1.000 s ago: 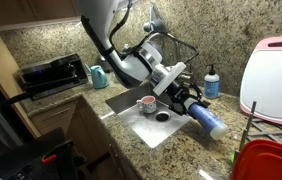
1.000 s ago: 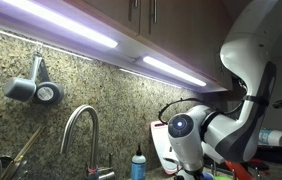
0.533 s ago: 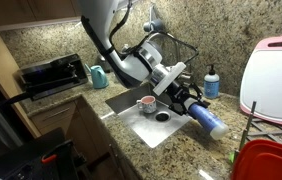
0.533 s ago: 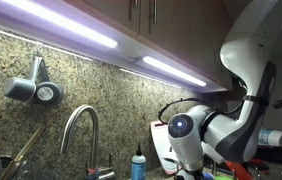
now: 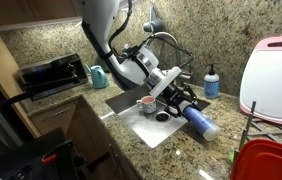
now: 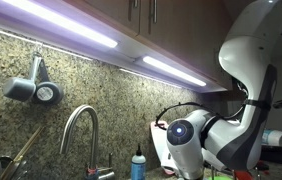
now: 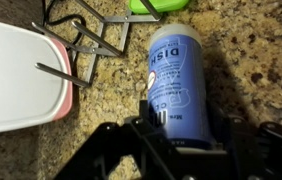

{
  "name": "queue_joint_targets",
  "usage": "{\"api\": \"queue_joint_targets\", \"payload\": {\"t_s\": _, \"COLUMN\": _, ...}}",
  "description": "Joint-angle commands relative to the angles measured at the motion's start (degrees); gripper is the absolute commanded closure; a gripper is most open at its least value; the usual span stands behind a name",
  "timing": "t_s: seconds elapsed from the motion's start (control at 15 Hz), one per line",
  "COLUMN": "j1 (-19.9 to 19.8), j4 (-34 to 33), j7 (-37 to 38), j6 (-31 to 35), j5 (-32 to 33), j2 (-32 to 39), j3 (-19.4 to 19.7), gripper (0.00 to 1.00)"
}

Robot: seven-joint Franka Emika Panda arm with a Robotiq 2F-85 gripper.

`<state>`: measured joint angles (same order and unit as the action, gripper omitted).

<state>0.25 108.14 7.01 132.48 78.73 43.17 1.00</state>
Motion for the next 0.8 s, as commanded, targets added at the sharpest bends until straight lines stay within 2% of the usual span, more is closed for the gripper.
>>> {"api": "queue_joint_targets", "payload": {"t_s": 0.0, "j1": 2.5, "j4": 0.0, "j7": 0.8, "j6": -2.5, "j5": 1.3, "j2": -0.3, "j3": -0.5, "gripper": 0.67}}
{"api": "queue_joint_targets", "payload": {"t_s": 0.33, "j1": 5.2, "j4": -0.7, "j7": 0.5, "j6": -5.3, "j5": 1.6, "j2": 0.6, "j3": -0.7, "gripper": 0.67}}
{"api": "queue_joint_targets", "payload": {"t_s": 0.73, "j1": 6.4, "j4": -1.8, "j7": 0.6, "j6": -10.4, "j5": 1.5, "j2": 2.2, "j3": -0.5, "gripper": 0.67}}
